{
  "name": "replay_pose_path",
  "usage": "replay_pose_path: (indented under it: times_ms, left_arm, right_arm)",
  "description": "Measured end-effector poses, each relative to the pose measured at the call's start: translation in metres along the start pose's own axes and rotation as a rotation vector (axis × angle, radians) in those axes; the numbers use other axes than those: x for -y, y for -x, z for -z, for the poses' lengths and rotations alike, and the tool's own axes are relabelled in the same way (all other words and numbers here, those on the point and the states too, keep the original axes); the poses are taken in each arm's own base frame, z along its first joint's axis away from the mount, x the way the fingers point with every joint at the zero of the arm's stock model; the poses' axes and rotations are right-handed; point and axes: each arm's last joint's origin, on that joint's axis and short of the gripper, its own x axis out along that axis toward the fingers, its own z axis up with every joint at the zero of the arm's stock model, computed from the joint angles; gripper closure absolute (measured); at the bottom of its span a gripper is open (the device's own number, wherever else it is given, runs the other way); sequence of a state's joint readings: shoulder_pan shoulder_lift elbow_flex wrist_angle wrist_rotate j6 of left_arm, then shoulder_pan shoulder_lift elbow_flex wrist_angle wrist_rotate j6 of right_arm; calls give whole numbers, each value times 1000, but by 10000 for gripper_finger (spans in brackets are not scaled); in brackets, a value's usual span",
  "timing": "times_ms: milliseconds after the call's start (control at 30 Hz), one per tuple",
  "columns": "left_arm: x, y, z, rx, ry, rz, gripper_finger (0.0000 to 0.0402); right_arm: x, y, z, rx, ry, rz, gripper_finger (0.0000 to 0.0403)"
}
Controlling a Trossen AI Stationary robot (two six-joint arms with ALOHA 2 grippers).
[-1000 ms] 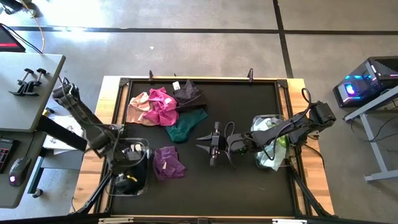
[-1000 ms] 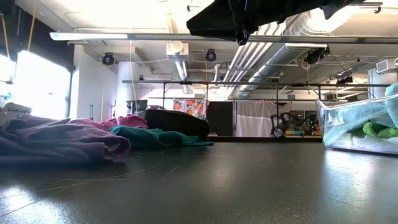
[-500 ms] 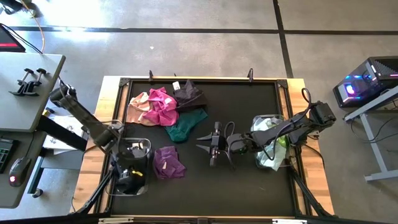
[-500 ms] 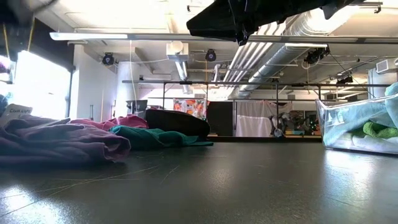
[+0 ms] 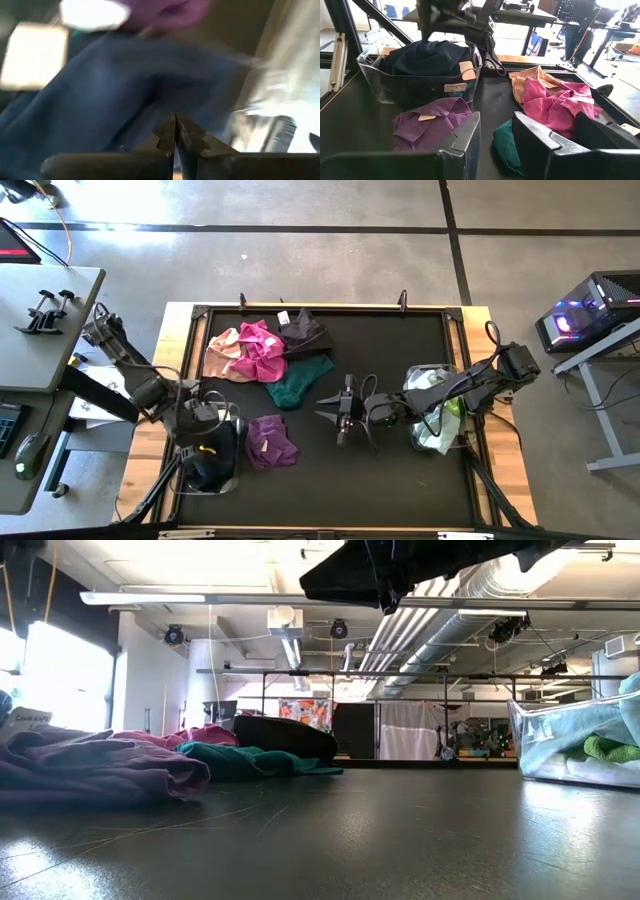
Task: Sort towels by color in basket
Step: Put the dark blue towel into the left transparent bin
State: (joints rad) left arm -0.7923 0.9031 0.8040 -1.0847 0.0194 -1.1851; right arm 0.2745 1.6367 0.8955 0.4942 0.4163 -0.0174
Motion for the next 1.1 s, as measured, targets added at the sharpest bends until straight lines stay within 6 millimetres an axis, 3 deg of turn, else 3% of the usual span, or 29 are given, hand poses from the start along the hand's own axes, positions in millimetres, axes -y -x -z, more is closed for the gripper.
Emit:
replay_pose_path:
  times_ms: [233, 400, 500, 667, 933, 1100]
  left_arm:
    - [-30, -49, 10, 20, 35, -158, 401]
    - [-46, -88, 8, 99, -27, -90, 402]
    - [-51, -99, 6, 129, -77, -45, 402]
    - [-50, -96, 1, 137, -195, -56, 402]
    - [-40, -62, -12, 211, -297, -223, 402]
    - [-40, -55, -19, 284, -299, -259, 402]
  right_arm:
    - [0, 0, 0, -1, 6, 0, 293]
    - [0, 0, 0, -1, 7, 0, 293]
    - [0, 0, 0, -1, 6, 0, 293]
    - [0, 0, 0, 0, -9, 0, 293]
    - [0, 0, 0, 0, -14, 0, 293]
    - [0, 0, 0, 0, -13, 0, 293]
